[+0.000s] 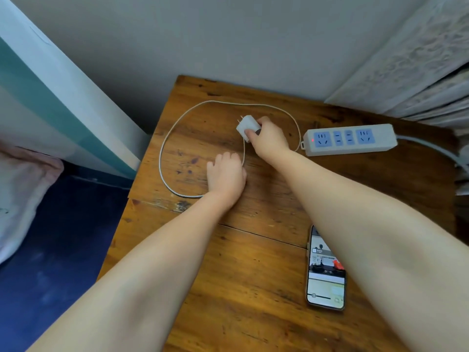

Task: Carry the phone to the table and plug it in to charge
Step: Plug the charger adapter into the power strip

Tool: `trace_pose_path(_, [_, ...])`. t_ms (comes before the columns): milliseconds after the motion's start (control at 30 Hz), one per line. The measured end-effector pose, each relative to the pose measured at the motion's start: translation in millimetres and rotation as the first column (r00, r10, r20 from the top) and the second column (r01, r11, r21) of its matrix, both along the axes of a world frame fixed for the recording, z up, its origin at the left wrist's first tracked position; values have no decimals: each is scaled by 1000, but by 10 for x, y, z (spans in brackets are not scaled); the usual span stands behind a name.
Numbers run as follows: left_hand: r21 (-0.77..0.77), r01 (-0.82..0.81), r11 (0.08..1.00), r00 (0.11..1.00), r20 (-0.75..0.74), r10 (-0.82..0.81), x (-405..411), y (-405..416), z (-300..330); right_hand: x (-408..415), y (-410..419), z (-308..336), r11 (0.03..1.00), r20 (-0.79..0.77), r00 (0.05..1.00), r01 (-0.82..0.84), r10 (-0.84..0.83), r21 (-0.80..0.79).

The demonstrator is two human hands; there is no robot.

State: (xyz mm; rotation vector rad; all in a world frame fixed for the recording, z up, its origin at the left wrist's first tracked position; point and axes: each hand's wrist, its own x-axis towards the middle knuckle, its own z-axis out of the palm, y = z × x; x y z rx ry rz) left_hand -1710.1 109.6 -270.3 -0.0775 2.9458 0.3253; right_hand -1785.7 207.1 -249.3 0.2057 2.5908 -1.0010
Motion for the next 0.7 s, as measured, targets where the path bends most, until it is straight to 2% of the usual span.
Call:
trace_pose_path(67, [139, -89, 986, 995, -28, 94, -2, -29, 119, -9, 39, 154, 961, 45, 990, 140, -133, -239])
trace_pose_path(100, [250, -150, 957, 986, -37, 164, -5, -46, 187, -17, 82, 253, 899, 105, 973, 232, -208, -371])
trace_pose_path(167, [447, -237, 862, 959, -32, 280, -6, -35, 353, -26, 305, 484, 701, 261, 913, 408, -314, -584])
trace_pose_path(233, [582, -287, 761, 934, -8, 358, -32, 18, 480, -40, 652, 676, 521, 389, 860, 509, -329, -685])
trace_pose_path(267, [641, -310, 703, 920, 15, 392, -42, 64, 544, -32, 857, 751, 507, 407, 856, 517, -320, -690])
trace_pose_path(300, [687, -332, 647, 906, 42, 421, -51, 139, 608, -6, 1081, 833, 542, 399, 863, 506, -312, -671])
trace_pose_path(367, [736, -379, 561, 885, 111, 452, -58, 304, 671, 60, 1499, 929, 687, 357, 885, 458, -298, -564])
trace_pose_path(433, [786, -429, 445, 873, 236, 426, -24, 480, 687, 131, 1838, 956, 844, 327, 898, 404, -294, -352])
trace_pose_path(500, [828, -434, 355, 880, 307, 362, 44, 640, 688, 186, 2082, 955, 950, 297, 919, 298, -259, -93])
trace_pose_path(600, [865, -389, 317, 912, 313, 265, 163, 832, 667, 190, 2255, 901, 982, 217, 971, 60, -98, 177])
trace_pose_path(700, [870, -381, 313, 923, 339, 182, 275, 918, 604, 89, 2190, 794, 929, 113, 982, -180, 151, 323])
